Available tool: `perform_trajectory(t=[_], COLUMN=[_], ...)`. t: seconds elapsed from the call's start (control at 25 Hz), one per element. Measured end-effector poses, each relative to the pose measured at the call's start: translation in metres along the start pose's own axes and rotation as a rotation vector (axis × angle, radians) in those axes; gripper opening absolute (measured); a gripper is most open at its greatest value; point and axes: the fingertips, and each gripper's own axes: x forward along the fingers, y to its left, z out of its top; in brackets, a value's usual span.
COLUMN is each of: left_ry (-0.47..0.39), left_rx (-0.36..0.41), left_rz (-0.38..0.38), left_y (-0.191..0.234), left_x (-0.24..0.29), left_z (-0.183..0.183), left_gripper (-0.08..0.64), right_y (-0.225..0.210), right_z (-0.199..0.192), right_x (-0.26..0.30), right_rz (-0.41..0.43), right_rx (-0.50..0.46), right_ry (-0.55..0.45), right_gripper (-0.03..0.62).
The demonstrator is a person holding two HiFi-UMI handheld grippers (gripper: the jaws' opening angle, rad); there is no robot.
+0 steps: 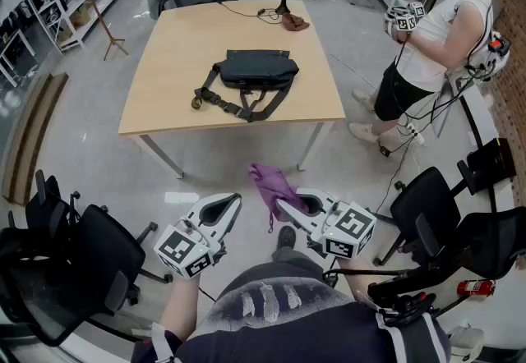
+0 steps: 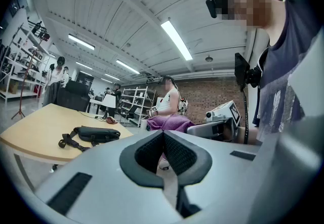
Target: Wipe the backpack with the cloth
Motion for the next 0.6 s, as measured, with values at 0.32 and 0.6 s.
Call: perform_trajectory(t=[0.32, 0.6], left_ry=[0.005, 0.046], left_rx=[0.012, 0.052], left_rz=[0.051, 0.064], left_y=[0.037, 0.055], left_x=[0.127, 0.183], left_z=[0.026, 0.040], left_gripper=[0.009, 0.008], right_y=[-0.128, -0.196], right_z=[0.029, 0.049], right_x=[-0.024, -0.037], right_rz=[0.020, 0.004], right_rx=[-0.004, 0.004], right_ry=[0.013, -0.029], right_gripper=[0.031, 0.031])
